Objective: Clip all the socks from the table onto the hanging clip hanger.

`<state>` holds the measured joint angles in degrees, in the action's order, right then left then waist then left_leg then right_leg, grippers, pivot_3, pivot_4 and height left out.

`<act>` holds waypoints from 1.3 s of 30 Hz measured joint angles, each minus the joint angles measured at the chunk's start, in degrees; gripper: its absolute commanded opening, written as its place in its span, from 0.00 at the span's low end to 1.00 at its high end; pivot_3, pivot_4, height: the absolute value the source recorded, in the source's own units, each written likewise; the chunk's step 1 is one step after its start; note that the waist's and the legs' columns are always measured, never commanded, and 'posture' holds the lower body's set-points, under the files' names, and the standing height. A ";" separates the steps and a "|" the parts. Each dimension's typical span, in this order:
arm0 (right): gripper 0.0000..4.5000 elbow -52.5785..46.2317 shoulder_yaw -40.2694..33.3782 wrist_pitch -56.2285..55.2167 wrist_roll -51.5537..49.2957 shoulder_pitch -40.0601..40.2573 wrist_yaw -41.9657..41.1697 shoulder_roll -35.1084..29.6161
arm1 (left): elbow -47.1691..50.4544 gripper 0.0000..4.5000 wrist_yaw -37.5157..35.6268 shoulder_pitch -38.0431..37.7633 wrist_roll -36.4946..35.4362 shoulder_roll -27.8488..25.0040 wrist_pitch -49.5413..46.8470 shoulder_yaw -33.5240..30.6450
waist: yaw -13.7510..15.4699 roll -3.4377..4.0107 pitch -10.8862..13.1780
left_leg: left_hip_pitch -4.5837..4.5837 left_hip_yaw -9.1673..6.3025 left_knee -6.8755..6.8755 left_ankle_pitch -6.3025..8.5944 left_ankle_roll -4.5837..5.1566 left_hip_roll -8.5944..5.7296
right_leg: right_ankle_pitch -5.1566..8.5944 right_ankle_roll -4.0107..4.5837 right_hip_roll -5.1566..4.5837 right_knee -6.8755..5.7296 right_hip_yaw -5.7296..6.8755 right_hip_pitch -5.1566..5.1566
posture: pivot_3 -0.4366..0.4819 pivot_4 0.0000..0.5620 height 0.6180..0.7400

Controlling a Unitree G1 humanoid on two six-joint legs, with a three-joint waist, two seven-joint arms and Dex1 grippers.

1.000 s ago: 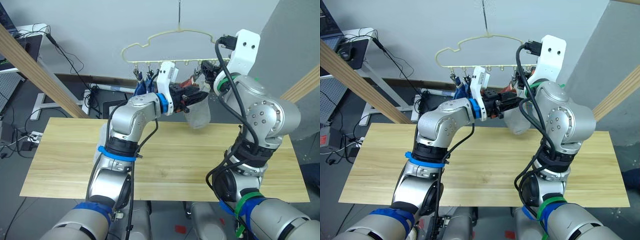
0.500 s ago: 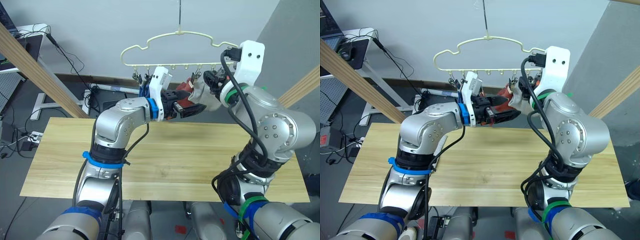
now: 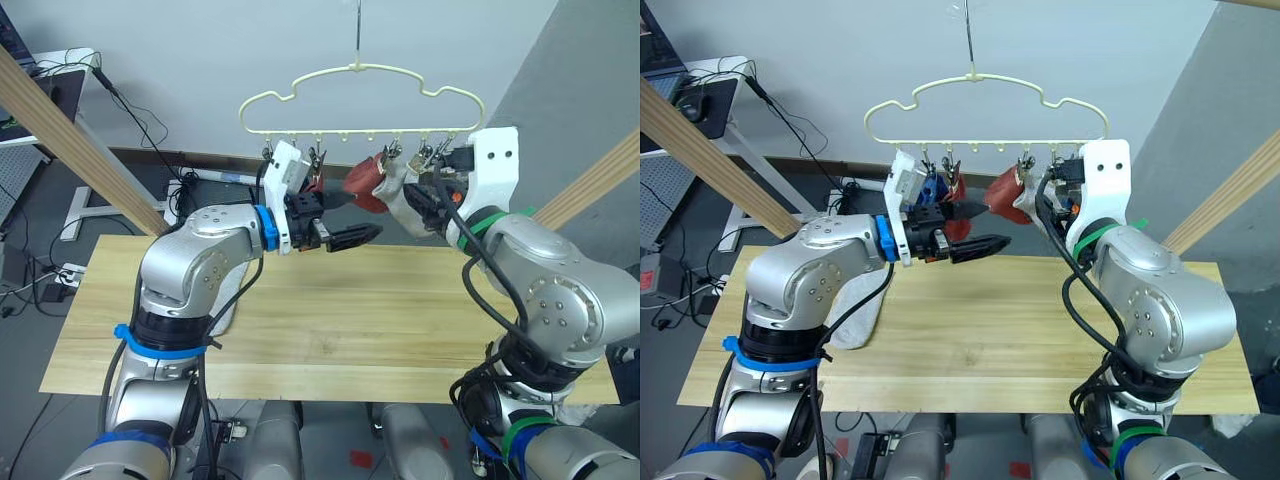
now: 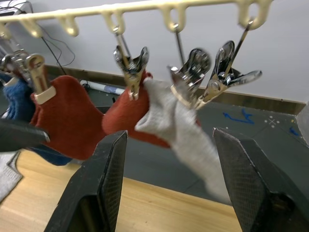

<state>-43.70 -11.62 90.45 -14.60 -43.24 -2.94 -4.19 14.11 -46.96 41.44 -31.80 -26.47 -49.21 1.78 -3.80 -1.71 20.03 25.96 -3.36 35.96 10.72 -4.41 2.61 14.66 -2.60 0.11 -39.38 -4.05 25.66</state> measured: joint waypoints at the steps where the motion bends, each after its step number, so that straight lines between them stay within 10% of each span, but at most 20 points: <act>1: 0.65 -0.39 0.37 -0.34 0.07 0.44 0.09 -0.19 | 0.20 1.00 -0.49 -0.29 -0.28 -1.00 0.29 -0.03 | -0.02 0.00 0.00 | 0.00 0.00 0.00 0.00 0.00 0.00 | 0.00 0.00 0.00 0.00 0.00 0.00 | 0.39 0.58 1.00; 14: 0.65 -1.08 1.58 -2.76 4.45 3.82 4.68 1.54 | 0.90 1.00 -7.84 -0.65 -3.54 -10.95 2.59 -3.78 | -0.14 0.00 0.00 | 0.02 0.02 -0.02 0.00 0.00 0.02 | 0.09 -0.16 0.00 0.18 0.00 -0.02 | 0.40 0.57 1.00; 39: 0.53 4.99 0.43 -6.76 9.02 -0.19 8.58 6.75 | 1.10 1.00 -7.56 -0.30 -6.01 -11.52 3.36 -3.96 | 0.03 0.00 0.00 | 0.02 0.03 -0.01 0.00 0.00 0.03 | -0.01 0.01 0.00 0.25 0.00 -0.05 | 0.42 0.56 1.00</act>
<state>-38.71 -11.20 83.69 -5.58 -43.42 5.64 2.56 15.21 -54.52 41.14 -37.80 -37.99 -45.85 -2.18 -3.77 -1.71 20.03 25.98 -3.33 35.95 10.72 -4.41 2.64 14.65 -2.58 0.11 -39.13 -4.05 25.61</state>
